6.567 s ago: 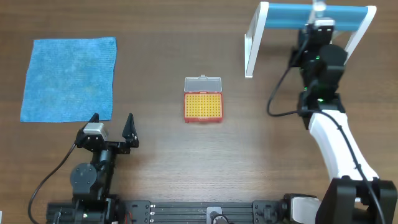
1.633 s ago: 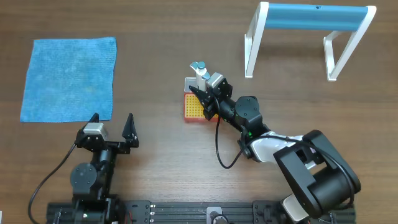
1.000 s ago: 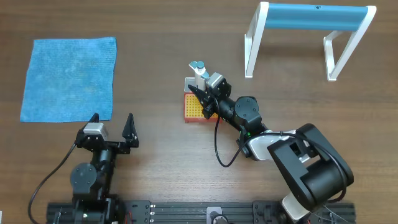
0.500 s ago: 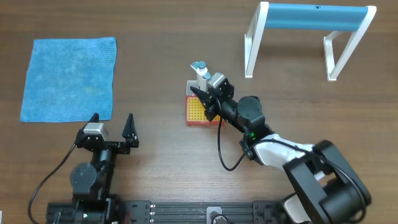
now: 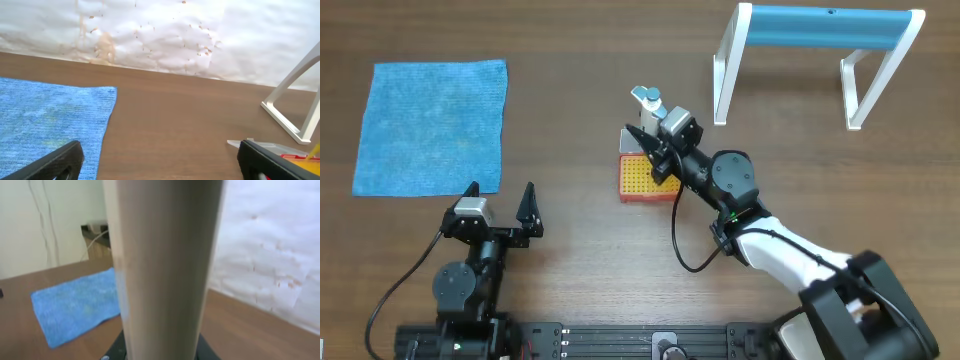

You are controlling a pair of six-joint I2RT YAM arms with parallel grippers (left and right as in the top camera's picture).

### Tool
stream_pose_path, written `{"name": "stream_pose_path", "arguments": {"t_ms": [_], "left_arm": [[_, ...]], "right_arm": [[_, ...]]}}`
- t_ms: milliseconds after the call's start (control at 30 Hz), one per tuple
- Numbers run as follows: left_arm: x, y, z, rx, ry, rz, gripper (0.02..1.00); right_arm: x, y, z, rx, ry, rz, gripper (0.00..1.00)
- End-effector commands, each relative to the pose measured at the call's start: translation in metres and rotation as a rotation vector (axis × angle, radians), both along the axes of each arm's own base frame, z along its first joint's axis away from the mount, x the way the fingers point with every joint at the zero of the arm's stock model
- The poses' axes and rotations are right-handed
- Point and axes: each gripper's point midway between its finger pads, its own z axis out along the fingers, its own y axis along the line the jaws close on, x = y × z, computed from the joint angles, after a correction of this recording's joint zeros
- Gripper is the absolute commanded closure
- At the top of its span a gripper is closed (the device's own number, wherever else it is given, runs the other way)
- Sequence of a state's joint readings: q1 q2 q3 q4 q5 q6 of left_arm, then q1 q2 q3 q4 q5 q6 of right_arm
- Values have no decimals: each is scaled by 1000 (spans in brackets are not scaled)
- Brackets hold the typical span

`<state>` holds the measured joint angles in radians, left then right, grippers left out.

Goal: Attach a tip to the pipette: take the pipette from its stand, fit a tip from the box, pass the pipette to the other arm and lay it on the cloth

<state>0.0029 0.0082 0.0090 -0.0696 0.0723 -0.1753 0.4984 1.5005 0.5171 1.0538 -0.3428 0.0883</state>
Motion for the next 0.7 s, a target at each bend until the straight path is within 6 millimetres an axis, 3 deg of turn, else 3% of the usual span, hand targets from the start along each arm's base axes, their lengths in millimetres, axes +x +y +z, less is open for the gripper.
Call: {"name": "stream_pose_path", "arguments": {"t_ms": [33, 300, 400, 567, 700], "left_arm": [[0, -3, -1, 19, -1, -16, 25], [0, -3, -1, 19, -1, -16, 23], [0, -3, -1, 19, -1, -16, 23], [0, -3, -1, 19, -1, -16, 23], [0, -3, -1, 19, -1, -16, 23]], "right_arm": [[-10, -6, 57, 44, -110, 0, 930], [-71, 10, 74, 24, -77, 289, 930], [-85, 12, 78, 72, -6, 361, 928], [-90, 14, 77, 198, 227, 410, 930], [-88, 14, 67, 212, 318, 405, 928]]}}
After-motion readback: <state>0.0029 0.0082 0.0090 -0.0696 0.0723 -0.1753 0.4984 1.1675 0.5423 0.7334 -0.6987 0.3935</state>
